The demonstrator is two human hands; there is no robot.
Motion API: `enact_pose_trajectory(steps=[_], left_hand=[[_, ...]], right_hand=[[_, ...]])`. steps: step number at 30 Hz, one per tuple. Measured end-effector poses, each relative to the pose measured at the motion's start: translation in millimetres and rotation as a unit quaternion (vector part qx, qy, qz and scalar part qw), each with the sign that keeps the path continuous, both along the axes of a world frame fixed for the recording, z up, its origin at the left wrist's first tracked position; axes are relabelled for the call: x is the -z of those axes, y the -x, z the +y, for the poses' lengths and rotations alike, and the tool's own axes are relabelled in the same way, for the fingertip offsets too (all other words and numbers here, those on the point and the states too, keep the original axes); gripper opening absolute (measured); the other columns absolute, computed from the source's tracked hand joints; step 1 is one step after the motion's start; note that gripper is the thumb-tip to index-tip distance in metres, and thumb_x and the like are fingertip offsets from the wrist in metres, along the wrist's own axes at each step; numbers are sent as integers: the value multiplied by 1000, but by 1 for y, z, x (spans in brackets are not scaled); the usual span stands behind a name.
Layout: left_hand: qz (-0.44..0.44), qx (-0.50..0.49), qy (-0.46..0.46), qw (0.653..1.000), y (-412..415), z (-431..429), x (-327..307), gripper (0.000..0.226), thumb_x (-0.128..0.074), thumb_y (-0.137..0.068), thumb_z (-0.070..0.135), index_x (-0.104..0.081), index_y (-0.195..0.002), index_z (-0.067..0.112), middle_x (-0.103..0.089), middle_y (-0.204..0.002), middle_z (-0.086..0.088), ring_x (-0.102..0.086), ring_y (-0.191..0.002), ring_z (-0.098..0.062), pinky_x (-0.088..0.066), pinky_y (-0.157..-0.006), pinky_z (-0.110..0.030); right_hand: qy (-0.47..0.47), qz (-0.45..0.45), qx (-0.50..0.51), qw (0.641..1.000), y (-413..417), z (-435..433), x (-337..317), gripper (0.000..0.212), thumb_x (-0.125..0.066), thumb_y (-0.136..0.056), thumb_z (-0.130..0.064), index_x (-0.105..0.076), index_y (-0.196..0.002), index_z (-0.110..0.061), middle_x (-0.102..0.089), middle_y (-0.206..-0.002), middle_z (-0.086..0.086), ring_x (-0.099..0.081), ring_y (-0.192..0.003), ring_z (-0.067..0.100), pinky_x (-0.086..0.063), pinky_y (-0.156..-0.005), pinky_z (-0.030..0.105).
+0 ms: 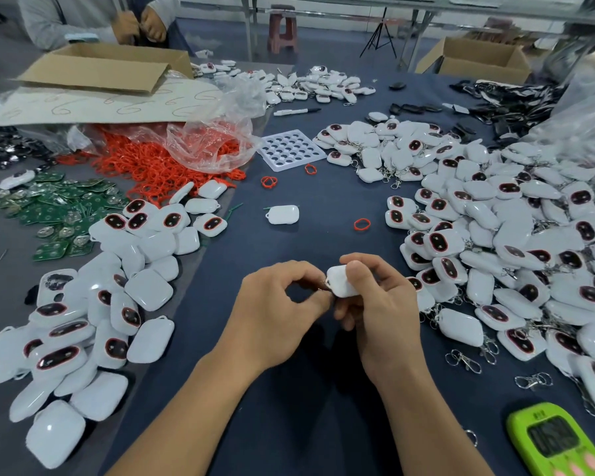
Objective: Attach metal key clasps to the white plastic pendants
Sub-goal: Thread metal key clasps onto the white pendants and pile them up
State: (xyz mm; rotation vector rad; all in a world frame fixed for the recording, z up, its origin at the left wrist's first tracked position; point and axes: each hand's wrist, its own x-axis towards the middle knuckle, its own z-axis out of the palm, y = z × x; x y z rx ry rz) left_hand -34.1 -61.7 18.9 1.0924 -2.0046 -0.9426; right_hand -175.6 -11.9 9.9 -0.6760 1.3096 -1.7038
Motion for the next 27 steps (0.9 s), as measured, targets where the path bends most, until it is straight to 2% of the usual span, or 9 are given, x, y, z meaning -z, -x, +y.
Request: enact_pose_trajectory(steps=[2, 4, 6, 9, 11, 15, 19, 22, 27], left_hand=[[38, 35, -82, 995, 2, -1, -2, 6, -72, -85, 31, -76, -83, 35, -74, -83, 16, -67, -82, -3, -48, -76, -19], [81, 43, -149, 985, 5, 0, -4, 10, -69, -84, 33, -78, -83, 30, -74, -79, 5, -67, -80, -17, -52, -78, -33], [85, 29, -153, 984, 6, 0, -4, 12, -67, -83, 35, -78, -81, 30, -73, -76, 1, -65, -82, -25, -52, -77, -35], [16, -2, -62, 998, 5, 3, 0, 9, -70, -85, 33, -76, -78, 35, -71, -72, 13, -63, -71, -9, -48, -66, -20], [-54, -37, 34, 997, 5, 6, 2, 10, -70, -87, 32, -76, -79, 34, -70, -74, 19, -62, -77, -6, -44, -67, -16], [-150, -63, 209, 964, 6, 7, 9, 18, -66, -80, 26, -68, -62, 22, -58, -59, 10, -48, -62, -14, -39, -72, -25], [-152, -76, 303, 938, 13, 5, 10, 27, -60, -77, 23, -38, -62, 22, -36, -62, 11, -33, -59, -17, -29, -73, -28], [-172, -93, 279, 940, 13, 5, 13, 31, -63, -82, 28, -37, -65, 24, -39, -61, 12, -35, -60, -16, -30, -74, -29], [-175, -133, 135, 966, 8, -4, 16, 19, -58, -89, 34, -60, -71, 29, -54, -62, 14, -47, -65, -11, -32, -75, -31]], right_hand=[[-10, -19, 1, 1000, 3, -1, -1, 17, -59, -102, -8, -73, -93, -12, -69, -72, 11, -50, -42, 17, -35, -37, 23], [-7, -27, -2, 1000, 3, 0, -1, 19, -59, -102, -10, -74, -92, -13, -69, -71, 11, -49, -41, 15, -33, -37, 22], [-1, -35, 0, 999, 3, 1, -1, 19, -61, -101, -11, -75, -90, -14, -69, -71, 12, -48, -40, 15, -33, -38, 21], [5, -34, 10, 999, 2, 3, -1, 11, -70, -94, -14, -77, -86, -19, -69, -72, 12, -48, -41, 16, -33, -39, 21], [5, -17, 13, 1000, 0, 3, -2, 5, -73, -82, -20, -78, -84, -19, -69, -73, 8, -49, -43, 17, -35, -41, 21], [-7, 33, 16, 999, -3, 4, -1, 10, -71, -74, -19, -78, -82, -20, -69, -73, 4, -53, -47, 15, -40, -43, 20], [-2, 49, -8, 999, -4, 4, -1, 10, -69, -77, -19, -77, -84, -18, -67, -69, 6, -52, -46, 17, -38, -42, 23], [-17, 37, -17, 999, -2, 4, 0, 10, -69, -81, -20, -76, -87, -16, -67, -69, 9, -52, -47, 18, -38, -43, 25], [-42, 72, -51, 995, -3, 0, 1, 13, -68, -82, -21, -78, -90, -21, -73, -77, 6, -54, -49, 17, -40, -43, 24]])
